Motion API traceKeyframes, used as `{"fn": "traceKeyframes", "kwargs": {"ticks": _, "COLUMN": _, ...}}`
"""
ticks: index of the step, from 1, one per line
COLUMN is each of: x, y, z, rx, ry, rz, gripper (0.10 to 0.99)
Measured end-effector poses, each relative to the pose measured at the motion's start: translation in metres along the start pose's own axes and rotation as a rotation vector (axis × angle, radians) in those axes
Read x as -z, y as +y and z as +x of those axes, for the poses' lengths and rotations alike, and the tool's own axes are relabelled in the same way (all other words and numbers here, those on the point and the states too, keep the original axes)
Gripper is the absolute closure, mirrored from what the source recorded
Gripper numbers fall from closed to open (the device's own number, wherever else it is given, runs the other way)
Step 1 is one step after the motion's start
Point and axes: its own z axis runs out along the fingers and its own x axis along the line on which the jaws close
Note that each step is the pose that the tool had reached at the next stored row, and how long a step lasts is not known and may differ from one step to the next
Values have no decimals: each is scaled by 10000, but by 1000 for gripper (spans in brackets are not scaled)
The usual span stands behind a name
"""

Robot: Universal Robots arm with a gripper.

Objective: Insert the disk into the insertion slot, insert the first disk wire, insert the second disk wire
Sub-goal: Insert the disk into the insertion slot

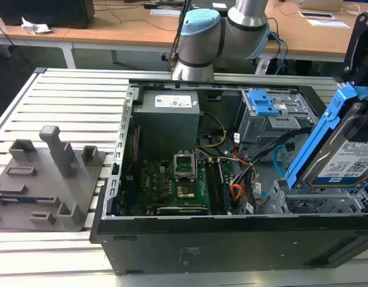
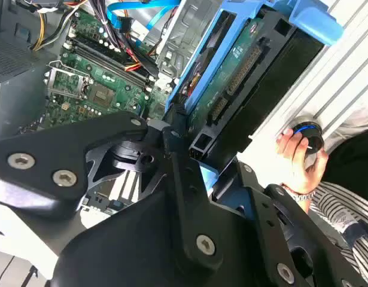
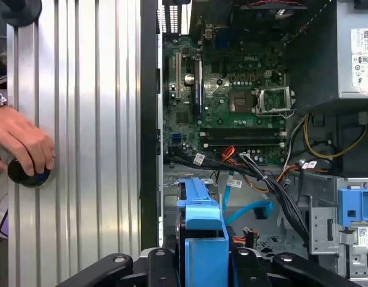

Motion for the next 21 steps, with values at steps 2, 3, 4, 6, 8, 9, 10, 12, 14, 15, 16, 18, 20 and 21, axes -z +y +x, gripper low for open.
{"fn": "traceKeyframes", "kwargs": {"ticks": 2, "x": -75, "y": -3, "z": 0, "rx": 0, "ry": 0, "rz": 0, "gripper": 722}}
{"fn": "traceKeyframes", "kwargs": {"ticks": 3, "x": -87, "y": -4, "z": 0, "rx": 0, "ry": 0, "rz": 0, "gripper": 722}}
{"fn": "traceKeyframes", "kwargs": {"ticks": 4, "x": -94, "y": -4, "z": 0, "rx": 0, "ry": 0, "rz": 0, "gripper": 722}}
{"fn": "traceKeyframes", "kwargs": {"ticks": 6, "x": -125, "y": -5, "z": -1, "rx": 0, "ry": 0, "rz": 0, "gripper": 722}}
{"fn": "traceKeyframes", "kwargs": {"ticks": 8, "x": -147, "y": -6, "z": -1, "rx": 0, "ry": 1, "rz": 0, "gripper": 722}}
{"fn": "traceKeyframes", "kwargs": {"ticks": 9, "x": -159, "y": -6, "z": 0, "rx": 0, "ry": 0, "rz": 0, "gripper": 722}}
{"fn": "traceKeyframes", "kwargs": {"ticks": 10, "x": -167, "y": -7, "z": -1, "rx": 0, "ry": 1, "rz": 0, "gripper": 722}}
{"fn": "traceKeyframes", "kwargs": {"ticks": 12, "x": -176, "y": -7, "z": -1, "rx": 0, "ry": 0, "rz": 0, "gripper": 722}}
{"fn": "traceKeyframes", "kwargs": {"ticks": 14, "x": -192, "y": -8, "z": -1, "rx": 0, "ry": 2, "rz": 0, "gripper": 722}}
{"fn": "traceKeyframes", "kwargs": {"ticks": 15, "x": -205, "y": -8, "z": -1, "rx": 0, "ry": 1, "rz": 0, "gripper": 722}}
{"fn": "traceKeyframes", "kwargs": {"ticks": 16, "x": -241, "y": -10, "z": -1, "rx": 0, "ry": 1, "rz": 0, "gripper": 722}}
{"fn": "traceKeyframes", "kwargs": {"ticks": 18, "x": -279, "y": -11, "z": -1, "rx": 0, "ry": 2, "rz": 0, "gripper": 722}}
{"fn": "traceKeyframes", "kwargs": {"ticks": 20, "x": -301, "y": -12, "z": -1, "rx": 0, "ry": 1, "rz": 0, "gripper": 722}}
{"fn": "traceKeyframes", "kwargs": {"ticks": 21, "x": -312, "y": -12, "z": -1, "rx": 0, "ry": 1, "rz": 0, "gripper": 722}}
